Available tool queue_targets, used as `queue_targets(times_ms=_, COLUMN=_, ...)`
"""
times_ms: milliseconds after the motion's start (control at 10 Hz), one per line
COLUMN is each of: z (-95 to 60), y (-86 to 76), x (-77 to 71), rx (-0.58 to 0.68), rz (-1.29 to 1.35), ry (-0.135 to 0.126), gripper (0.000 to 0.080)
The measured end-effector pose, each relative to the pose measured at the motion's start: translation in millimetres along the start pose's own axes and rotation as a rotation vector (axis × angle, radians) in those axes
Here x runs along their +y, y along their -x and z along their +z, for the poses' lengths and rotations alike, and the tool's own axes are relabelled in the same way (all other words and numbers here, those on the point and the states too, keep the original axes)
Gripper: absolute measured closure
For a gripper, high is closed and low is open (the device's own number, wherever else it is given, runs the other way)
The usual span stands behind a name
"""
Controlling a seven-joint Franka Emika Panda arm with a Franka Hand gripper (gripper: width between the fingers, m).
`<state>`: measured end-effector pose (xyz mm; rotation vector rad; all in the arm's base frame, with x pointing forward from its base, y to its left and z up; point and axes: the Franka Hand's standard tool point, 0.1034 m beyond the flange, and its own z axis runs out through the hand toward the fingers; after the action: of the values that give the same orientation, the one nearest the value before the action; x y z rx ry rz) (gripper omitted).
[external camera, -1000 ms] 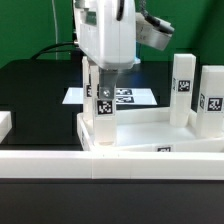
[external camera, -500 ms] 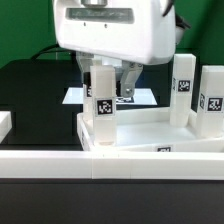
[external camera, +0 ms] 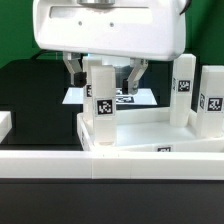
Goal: Assemble desk
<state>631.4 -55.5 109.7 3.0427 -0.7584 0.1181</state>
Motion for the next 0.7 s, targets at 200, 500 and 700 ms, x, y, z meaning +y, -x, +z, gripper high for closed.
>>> queue_targets(times_ms=200, z=-3.3, y=1.7, x=-4.2, rx=0.002, rz=-0.182, ry=-0.007, gripper=0.015)
queue_targets(times_ms=500, z=-5.2, y=8.5, x=-5.7, rx=0.003, rz=-0.33, ry=-0.014, gripper=0.015)
queue_targets(times_ms=700, z=-5.1, y=9.2, x=-2.2, rx=0.002, rz=-0.488, ry=-0.008, gripper=0.015)
